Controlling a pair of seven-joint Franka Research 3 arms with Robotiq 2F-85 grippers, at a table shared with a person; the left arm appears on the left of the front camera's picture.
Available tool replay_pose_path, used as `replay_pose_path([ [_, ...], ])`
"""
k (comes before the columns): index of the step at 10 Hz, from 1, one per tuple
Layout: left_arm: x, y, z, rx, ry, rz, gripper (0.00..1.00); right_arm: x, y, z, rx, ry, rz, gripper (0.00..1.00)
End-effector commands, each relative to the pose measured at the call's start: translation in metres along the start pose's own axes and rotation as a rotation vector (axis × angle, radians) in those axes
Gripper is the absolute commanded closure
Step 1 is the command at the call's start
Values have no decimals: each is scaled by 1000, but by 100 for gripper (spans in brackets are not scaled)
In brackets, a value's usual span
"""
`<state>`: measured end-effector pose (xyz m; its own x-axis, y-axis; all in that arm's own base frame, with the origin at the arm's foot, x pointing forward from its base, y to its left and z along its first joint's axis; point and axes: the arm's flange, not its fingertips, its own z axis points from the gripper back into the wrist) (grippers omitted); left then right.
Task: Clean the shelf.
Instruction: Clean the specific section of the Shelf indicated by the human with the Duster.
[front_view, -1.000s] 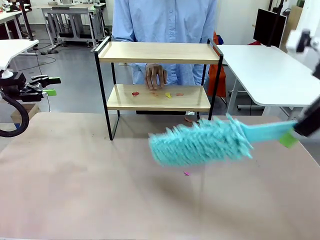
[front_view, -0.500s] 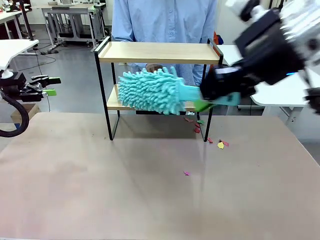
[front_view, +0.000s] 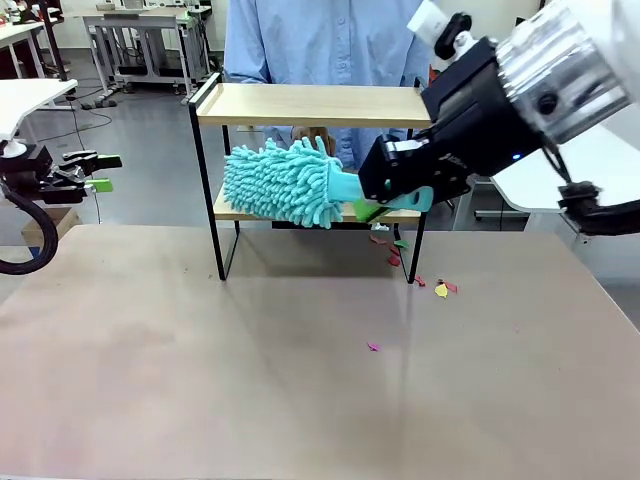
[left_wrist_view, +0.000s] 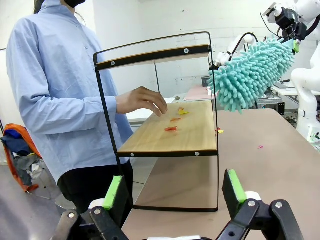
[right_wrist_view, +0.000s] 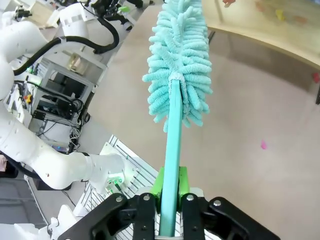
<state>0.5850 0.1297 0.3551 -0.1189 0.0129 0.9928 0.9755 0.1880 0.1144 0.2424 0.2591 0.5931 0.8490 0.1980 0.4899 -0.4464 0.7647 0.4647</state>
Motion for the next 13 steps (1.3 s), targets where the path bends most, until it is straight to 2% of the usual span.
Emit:
replay_pose_path([
  [1, 3, 0, 0, 0, 1, -9, 0, -6, 1, 6, -2, 1, -18, 88],
  [2, 3, 0, 0, 0, 1, -9, 0, 0, 0, 0, 0, 0, 0, 88],
  [3, 3, 0, 0, 0, 1, -9, 0, 18, 20, -28, -45, -78, -31, 88],
  [4, 3, 0, 0, 0, 1, -9, 0, 32, 32, -50, -24, -111, -45, 88],
  [9, 3, 0, 0, 0, 1, -9, 0, 77, 78, -165, -140, -233, -189, 88],
  [11, 3, 0, 0, 0, 1, -9, 0, 85, 95, -190, -186, -315, -228, 88],
  [13, 3, 0, 0, 0, 1, -9, 0, 93, 99, -212, -233, -333, -262, 88],
])
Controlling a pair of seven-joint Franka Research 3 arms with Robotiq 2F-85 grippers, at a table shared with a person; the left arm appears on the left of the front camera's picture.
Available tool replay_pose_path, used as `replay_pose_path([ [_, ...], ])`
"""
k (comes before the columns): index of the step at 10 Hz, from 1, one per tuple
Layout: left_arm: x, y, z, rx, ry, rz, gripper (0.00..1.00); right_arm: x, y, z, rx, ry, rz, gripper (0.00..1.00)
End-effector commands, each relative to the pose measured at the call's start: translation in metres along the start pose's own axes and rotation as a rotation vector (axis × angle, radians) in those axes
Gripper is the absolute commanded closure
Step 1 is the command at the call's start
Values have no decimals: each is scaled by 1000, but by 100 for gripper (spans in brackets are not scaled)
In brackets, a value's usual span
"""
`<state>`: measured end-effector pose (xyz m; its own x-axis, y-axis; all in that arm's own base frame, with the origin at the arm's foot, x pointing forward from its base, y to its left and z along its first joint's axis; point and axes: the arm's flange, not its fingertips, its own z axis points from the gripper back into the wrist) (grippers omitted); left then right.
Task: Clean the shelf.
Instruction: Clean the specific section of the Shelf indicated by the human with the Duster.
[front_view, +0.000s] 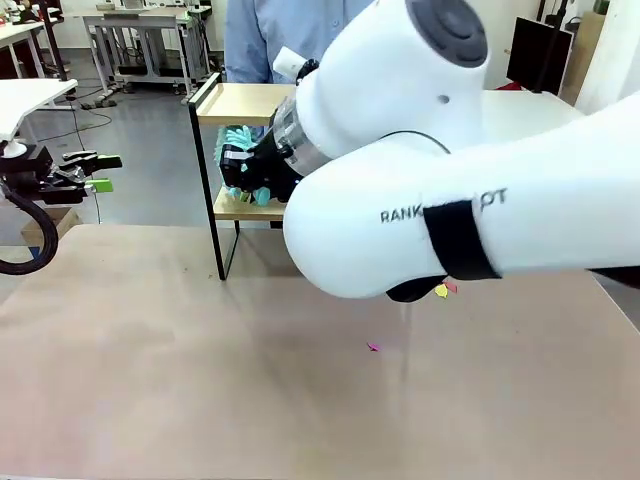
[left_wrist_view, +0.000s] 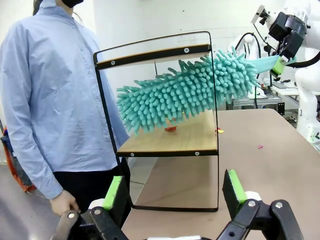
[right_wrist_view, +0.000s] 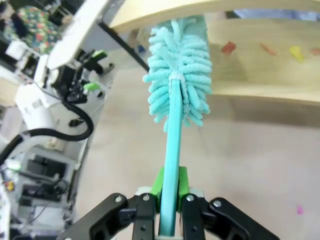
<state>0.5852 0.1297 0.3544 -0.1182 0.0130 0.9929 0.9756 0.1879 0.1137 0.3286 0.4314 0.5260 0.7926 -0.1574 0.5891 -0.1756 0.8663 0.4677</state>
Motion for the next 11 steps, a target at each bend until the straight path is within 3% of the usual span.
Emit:
replay_pose_path([
  [1, 4, 0, 0, 0, 1, -10, 0, 0, 46, -37, -77, -37, -35, 88],
  [5, 4, 0, 0, 0, 1, -10, 0, 10, 54, -82, -95, -116, -19, 88],
  [9, 4, 0, 0, 0, 1, -10, 0, 7, 41, -117, -124, -9, -26, 88],
  [11, 4, 0, 0, 0, 1, -10, 0, 8, 34, -114, -150, 61, -28, 88],
])
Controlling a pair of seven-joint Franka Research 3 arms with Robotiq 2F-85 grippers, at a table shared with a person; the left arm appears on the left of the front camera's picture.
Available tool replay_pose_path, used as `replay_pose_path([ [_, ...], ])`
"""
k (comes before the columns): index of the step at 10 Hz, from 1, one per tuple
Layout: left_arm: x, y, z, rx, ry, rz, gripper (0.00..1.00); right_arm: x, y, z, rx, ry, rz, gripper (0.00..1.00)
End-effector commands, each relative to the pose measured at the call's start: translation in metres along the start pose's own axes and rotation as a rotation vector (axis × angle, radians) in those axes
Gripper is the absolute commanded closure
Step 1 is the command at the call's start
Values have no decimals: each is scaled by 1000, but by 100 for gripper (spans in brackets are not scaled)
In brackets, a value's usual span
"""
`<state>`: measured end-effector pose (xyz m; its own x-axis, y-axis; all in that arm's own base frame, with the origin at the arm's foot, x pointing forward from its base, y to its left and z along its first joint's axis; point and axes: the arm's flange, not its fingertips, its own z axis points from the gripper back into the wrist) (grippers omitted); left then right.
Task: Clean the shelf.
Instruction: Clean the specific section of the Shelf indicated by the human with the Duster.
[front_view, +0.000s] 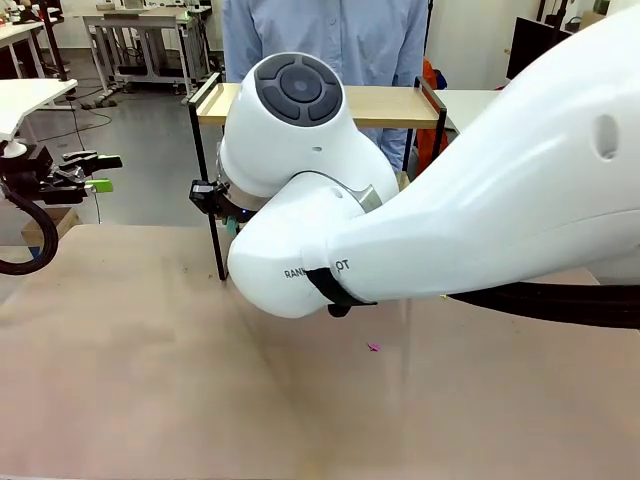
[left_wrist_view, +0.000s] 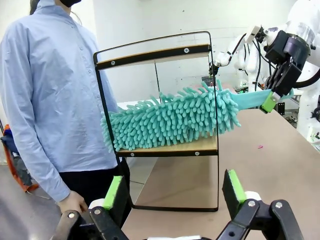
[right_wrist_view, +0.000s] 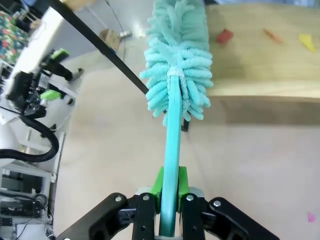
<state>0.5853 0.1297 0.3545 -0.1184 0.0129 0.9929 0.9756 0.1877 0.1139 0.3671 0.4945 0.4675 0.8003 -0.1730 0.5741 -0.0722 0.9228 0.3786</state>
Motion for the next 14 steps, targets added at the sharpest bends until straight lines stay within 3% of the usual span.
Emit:
replay_pose_path([
  [1, 4, 0, 0, 1, 0, -10, 0, 1, -1, 6, 11, -20, 7, 88],
  [4, 4, 0, 0, 1, 0, -10, 0, 0, 0, -1, -2, -2, 3, 88],
  [10, 4, 0, 0, 1, 0, -10, 0, 42, -179, 76, -131, -6, -132, 88],
  [14, 4, 0, 0, 1, 0, -10, 0, 58, -248, 141, -159, -26, -149, 88],
])
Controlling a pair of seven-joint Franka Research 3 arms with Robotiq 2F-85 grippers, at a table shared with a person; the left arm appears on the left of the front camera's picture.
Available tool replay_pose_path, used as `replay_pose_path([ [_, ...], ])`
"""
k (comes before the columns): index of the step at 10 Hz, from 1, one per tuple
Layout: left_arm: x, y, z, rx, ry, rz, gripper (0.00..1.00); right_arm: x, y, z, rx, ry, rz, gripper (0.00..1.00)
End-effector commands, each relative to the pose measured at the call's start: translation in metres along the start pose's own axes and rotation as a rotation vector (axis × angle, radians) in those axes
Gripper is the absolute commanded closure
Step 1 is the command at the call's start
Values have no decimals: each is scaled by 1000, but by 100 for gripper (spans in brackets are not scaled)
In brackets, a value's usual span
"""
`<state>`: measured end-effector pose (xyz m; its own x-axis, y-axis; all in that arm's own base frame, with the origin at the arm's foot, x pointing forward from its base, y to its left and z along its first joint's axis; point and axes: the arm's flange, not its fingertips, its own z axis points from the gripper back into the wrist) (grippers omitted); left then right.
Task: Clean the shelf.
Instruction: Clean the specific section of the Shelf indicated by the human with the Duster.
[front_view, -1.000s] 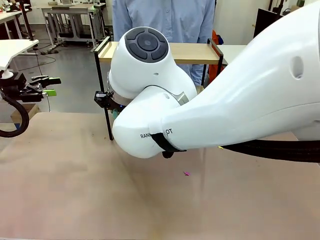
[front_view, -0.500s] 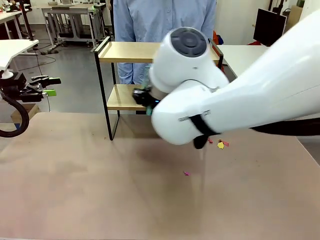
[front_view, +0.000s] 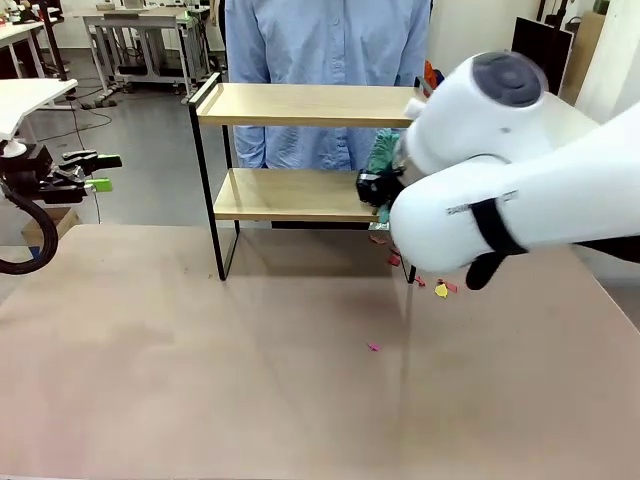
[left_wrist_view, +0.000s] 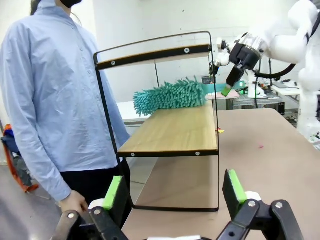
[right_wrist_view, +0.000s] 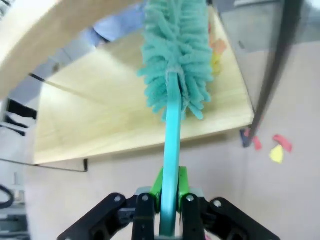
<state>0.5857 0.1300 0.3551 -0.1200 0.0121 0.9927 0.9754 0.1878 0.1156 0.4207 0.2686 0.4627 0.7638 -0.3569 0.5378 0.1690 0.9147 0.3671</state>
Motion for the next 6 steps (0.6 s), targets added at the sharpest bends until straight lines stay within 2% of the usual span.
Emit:
replay_pose_path([
  [1, 4, -1, 0, 0, 0, -8, 0, -4, -59, 102, -22, 21, 53, 88],
  [3, 4, -1, 0, 0, 0, -8, 0, -2, -67, 106, -56, 23, 92, 88],
  [4, 4, -1, 0, 0, 0, -8, 0, 0, -28, 57, -4, 19, 14, 88],
  [6, 4, -1, 0, 0, 0, -8, 0, 0, -28, 57, -4, 19, 14, 88],
])
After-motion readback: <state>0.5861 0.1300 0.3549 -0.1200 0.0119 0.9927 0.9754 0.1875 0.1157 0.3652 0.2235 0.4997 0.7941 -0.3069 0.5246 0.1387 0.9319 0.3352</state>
